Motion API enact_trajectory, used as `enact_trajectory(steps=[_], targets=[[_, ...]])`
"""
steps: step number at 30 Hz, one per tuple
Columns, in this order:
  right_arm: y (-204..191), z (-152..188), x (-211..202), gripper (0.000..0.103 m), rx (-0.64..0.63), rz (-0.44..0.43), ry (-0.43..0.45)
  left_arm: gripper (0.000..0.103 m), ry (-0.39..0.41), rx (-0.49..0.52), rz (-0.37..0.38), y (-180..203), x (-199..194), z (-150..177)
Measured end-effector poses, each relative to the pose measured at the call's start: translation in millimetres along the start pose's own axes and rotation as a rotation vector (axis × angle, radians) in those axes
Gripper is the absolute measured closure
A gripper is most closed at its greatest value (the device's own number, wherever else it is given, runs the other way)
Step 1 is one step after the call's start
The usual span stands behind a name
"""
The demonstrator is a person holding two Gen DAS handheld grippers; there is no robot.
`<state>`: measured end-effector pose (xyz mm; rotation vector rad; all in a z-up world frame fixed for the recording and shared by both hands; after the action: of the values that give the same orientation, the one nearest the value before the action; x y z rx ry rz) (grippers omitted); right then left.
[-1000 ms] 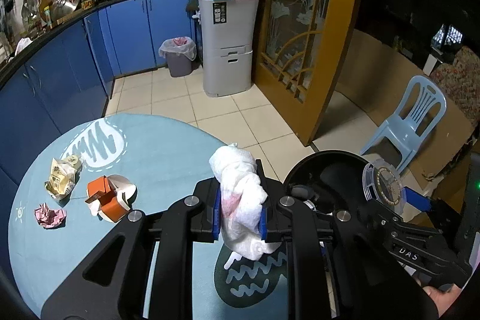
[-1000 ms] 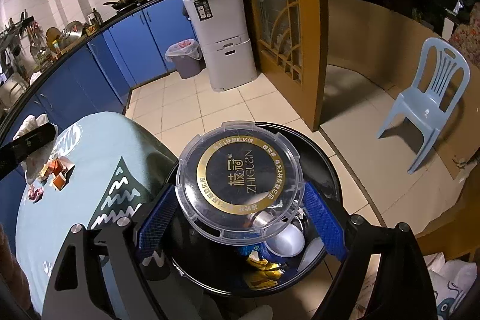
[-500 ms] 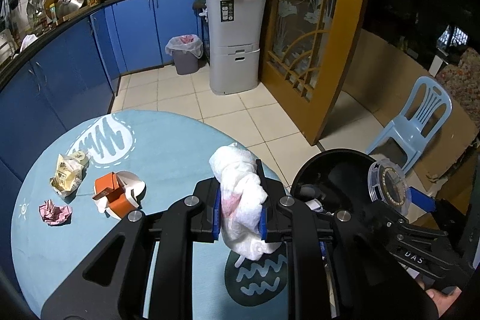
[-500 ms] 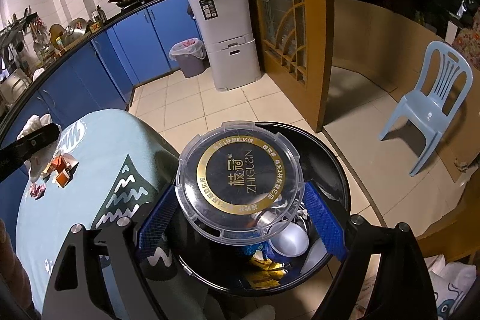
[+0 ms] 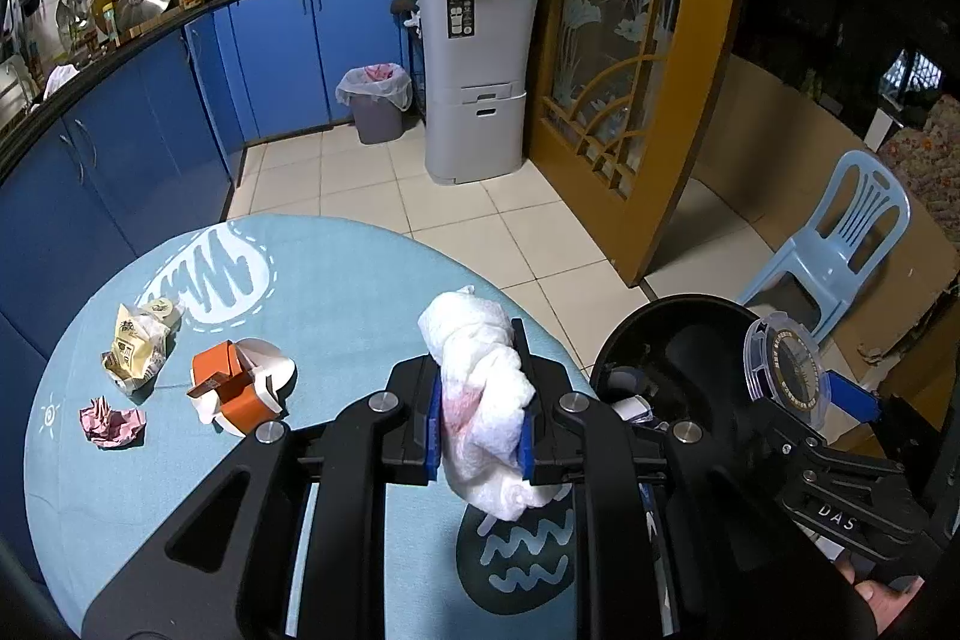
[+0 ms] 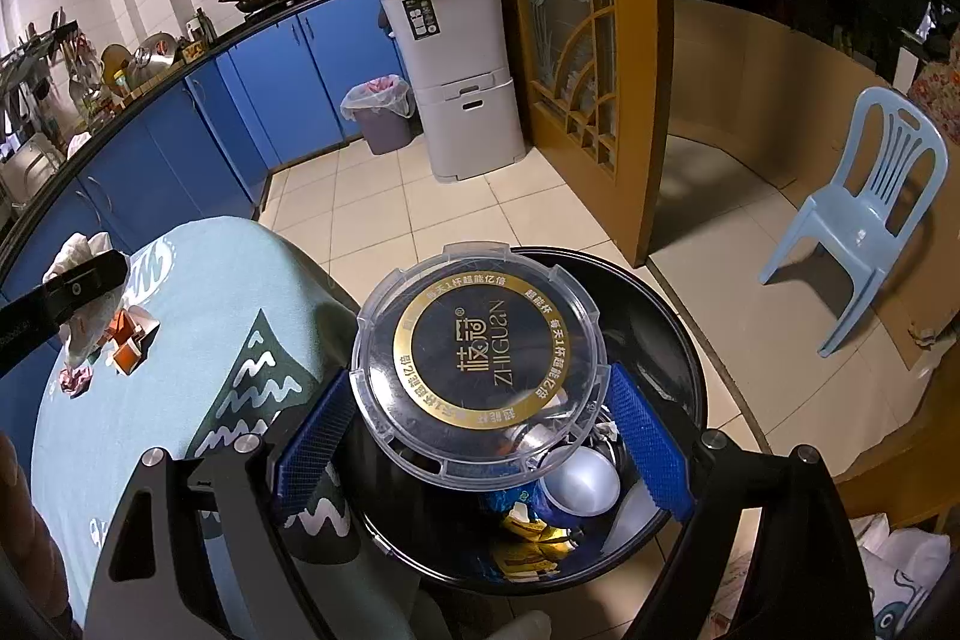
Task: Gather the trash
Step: 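Open the right tool to drop the clear lid into the bin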
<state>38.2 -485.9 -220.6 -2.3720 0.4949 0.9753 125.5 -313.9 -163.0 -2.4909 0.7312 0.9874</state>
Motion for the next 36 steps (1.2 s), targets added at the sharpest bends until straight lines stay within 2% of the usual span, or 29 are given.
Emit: enact_trajectory(steps=[18,26,36], targets=[[-19.3,2.0,3.1,0.02,-0.031,-0.002,-0.008,0.084,-0.013,-0.024,-0.014,-11.8,1.0,8.0],[-18.0,2.4,7.2,0.01,-0.033,0.009,-0.014,0.084,-0.023,-0.029,-0.01,-7.7,4.2,6.2],[-8.9,0.2,8.3,0.01,-0.009,0.022,-0.015,0.084,-0.039,-0.016,-0.002,-2.4,11.3,7.2]])
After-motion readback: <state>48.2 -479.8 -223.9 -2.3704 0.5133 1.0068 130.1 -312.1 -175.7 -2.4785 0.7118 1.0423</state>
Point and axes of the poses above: each gripper's, at about its wrist camera, not at the fingertips, and x roughly the way its jaws point, y to its right, z to its underside, the point moved 7 cm from there along x, roughly the way its jaws point, and after that the axes turned 14 degrees about x, right-handed, at the moved point
